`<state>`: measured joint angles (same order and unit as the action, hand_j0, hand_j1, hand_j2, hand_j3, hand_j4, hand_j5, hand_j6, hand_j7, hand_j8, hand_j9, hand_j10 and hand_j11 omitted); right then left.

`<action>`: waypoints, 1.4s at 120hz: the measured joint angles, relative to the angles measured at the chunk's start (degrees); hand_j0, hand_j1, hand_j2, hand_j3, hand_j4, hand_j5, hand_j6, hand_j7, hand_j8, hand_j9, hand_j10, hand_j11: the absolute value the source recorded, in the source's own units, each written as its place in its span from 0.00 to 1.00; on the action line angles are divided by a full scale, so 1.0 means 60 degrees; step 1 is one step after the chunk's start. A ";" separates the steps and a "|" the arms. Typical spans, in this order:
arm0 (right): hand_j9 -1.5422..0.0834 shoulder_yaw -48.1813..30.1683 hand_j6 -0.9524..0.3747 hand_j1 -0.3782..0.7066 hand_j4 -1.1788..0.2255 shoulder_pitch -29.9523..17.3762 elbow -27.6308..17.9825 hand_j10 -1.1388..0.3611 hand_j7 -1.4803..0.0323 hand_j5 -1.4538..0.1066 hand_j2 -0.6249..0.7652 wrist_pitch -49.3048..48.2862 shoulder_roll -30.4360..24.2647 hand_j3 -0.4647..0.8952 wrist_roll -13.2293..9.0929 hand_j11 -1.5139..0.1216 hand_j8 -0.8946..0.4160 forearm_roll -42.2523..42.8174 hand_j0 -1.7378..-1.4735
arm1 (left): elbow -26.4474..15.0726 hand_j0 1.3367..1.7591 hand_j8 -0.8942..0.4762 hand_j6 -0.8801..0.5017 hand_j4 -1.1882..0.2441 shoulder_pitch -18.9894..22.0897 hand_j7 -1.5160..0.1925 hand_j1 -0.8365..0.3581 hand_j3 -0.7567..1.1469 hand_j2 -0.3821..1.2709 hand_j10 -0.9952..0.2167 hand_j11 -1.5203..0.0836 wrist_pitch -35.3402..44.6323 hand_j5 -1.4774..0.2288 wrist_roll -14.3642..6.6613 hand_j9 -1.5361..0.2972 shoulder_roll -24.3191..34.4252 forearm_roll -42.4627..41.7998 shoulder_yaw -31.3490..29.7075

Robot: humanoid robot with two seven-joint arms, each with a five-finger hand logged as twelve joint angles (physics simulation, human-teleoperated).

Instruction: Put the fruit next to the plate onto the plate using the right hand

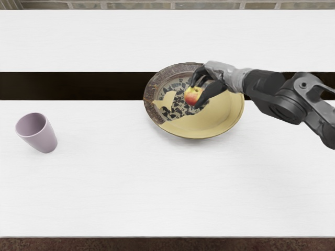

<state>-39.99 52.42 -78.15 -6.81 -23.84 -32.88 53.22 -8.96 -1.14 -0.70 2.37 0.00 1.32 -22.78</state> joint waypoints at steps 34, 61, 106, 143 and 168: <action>0.29 0.0295 0.38 0.66 0.30 0.0041 0.0314 0.27 0.31 0.23 0.78 0.0194 0.0473 0.34 0.0028 0.26 0.38 0.0922 0.30 | 0.0000 0.76 0.48 0.47 0.67 0.0000 0.71 0.76 0.40 0.26 0.63 0.76 0.0000 0.69 0.0000 0.67 0.0000 0.0000 0.0001; 0.59 0.0261 0.48 0.42 0.54 0.0050 0.0408 0.48 0.61 0.56 0.54 0.0232 0.0382 0.34 0.0017 0.57 0.45 0.0859 0.30 | 0.0000 0.76 0.48 0.47 0.67 0.0000 0.71 0.76 0.40 0.26 0.63 0.76 0.0000 0.69 0.0000 0.67 0.0000 0.0000 0.0002; 0.86 -0.0258 0.65 0.13 0.77 0.0220 0.0465 0.69 0.89 0.84 0.46 -0.2360 -0.1119 0.34 0.0107 0.84 0.62 -0.4064 0.30 | 0.0000 0.76 0.48 0.47 0.67 0.0000 0.71 0.76 0.40 0.26 0.63 0.76 0.0000 0.69 0.0000 0.67 0.0000 0.0000 0.0004; 0.90 -0.0319 0.68 0.09 0.80 -0.0170 0.1560 0.72 0.93 0.88 0.45 -0.4573 -0.2878 0.34 0.0312 0.88 0.64 -0.8557 0.30 | 0.0000 0.76 0.48 0.47 0.67 0.0000 0.71 0.76 0.40 0.26 0.63 0.76 0.0000 0.69 0.0000 0.67 0.0000 0.0000 0.0003; 0.91 -0.0214 0.68 0.08 0.81 -0.0649 0.1772 0.73 0.94 0.89 0.45 -0.4685 -0.4015 0.34 0.0261 0.89 0.65 -1.0089 0.30 | 0.0000 0.76 0.48 0.47 0.67 0.0000 0.71 0.76 0.40 0.26 0.63 0.76 0.0000 0.69 0.0001 0.67 0.0000 0.0001 0.0000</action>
<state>-41.27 48.53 -67.52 -34.92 -47.93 -31.31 -7.31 -8.96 -1.14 -0.70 2.38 0.00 1.32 -22.78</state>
